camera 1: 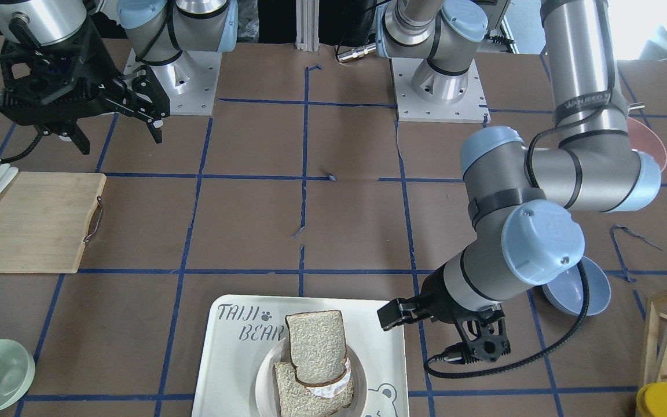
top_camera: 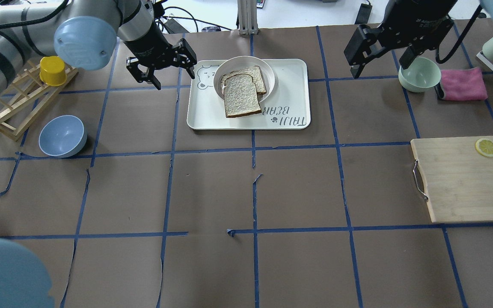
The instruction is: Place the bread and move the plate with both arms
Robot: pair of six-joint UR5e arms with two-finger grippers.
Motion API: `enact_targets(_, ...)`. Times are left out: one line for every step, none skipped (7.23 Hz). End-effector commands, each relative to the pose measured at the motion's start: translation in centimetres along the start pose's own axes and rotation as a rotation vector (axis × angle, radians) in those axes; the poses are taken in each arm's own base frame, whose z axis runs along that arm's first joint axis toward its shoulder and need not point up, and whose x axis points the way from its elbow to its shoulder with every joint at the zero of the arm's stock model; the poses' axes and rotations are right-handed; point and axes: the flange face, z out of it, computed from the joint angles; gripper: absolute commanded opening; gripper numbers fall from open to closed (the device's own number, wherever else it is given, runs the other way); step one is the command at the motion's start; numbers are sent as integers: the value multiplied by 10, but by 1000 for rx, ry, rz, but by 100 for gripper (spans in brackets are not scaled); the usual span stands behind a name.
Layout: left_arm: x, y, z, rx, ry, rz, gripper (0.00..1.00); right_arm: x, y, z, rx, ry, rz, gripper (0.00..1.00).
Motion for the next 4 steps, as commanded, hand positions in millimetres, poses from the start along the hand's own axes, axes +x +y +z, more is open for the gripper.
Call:
enact_targets(-11,81,-29,15,-66,63,100,1,0,0,0,0,-2,100)
enact_targets(-8,110,-37,-29,-111,77,100,2,-1,0,0,0,-2,100)
enact_targets(0,129,-50,-43,-115,91,100,1,-1,0,0,-1,-2,100)
enact_targets(3,144,-67,-38,-113,98,100,2,-1,0,0,-1,0,100)
